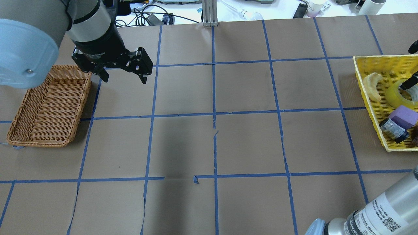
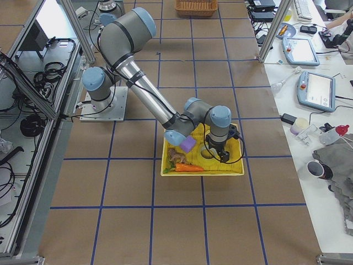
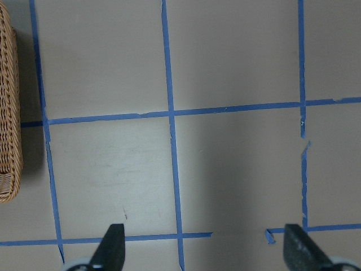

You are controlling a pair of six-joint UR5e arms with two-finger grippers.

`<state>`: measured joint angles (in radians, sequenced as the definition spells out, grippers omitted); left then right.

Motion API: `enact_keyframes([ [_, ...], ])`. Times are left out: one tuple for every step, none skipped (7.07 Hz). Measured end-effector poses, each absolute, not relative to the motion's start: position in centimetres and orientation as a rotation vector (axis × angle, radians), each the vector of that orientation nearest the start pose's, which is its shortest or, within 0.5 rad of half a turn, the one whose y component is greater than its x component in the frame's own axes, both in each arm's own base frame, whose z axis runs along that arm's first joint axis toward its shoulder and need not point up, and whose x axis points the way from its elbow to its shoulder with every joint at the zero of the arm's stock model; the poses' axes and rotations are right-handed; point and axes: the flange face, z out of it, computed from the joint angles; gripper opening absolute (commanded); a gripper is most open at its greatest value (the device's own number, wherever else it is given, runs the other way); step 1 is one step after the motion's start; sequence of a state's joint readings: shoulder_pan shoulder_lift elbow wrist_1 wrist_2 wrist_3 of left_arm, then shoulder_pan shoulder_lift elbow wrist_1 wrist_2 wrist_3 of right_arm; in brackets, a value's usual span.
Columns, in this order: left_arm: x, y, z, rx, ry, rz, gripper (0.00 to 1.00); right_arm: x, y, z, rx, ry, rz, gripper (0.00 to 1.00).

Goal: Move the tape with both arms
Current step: 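Lower the right gripper into the crate and grasp the yellow tape roll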

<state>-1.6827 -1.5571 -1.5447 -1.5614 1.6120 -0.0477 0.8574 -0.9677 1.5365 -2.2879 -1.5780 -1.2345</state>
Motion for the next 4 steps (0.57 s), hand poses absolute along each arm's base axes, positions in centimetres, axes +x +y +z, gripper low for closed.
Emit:
enact_keyframes([
  [-18.33, -47.3, 50.86, 0.098, 3.102, -0.081, 1.0, -35.19, -60.16, 21.1, -0.827, 3.151, -0.113, 1.0],
  [-18.36, -47.28, 50.86, 0.1, 3.102, -0.081, 1.0, -35.36, -59.96, 20.89, -0.821, 3.148, -0.102, 0.9],
  [-18.38, -47.27, 50.86, 0.1, 3.102, -0.081, 1.0, -35.46, -59.83, 20.8, -0.825, 3.145, -0.094, 0.12],
  [-18.37, -47.28, 50.86, 0.1, 3.102, -0.081, 1.0, -35.59, -59.71, 20.69, -0.828, 3.144, -0.086, 0.0],
])
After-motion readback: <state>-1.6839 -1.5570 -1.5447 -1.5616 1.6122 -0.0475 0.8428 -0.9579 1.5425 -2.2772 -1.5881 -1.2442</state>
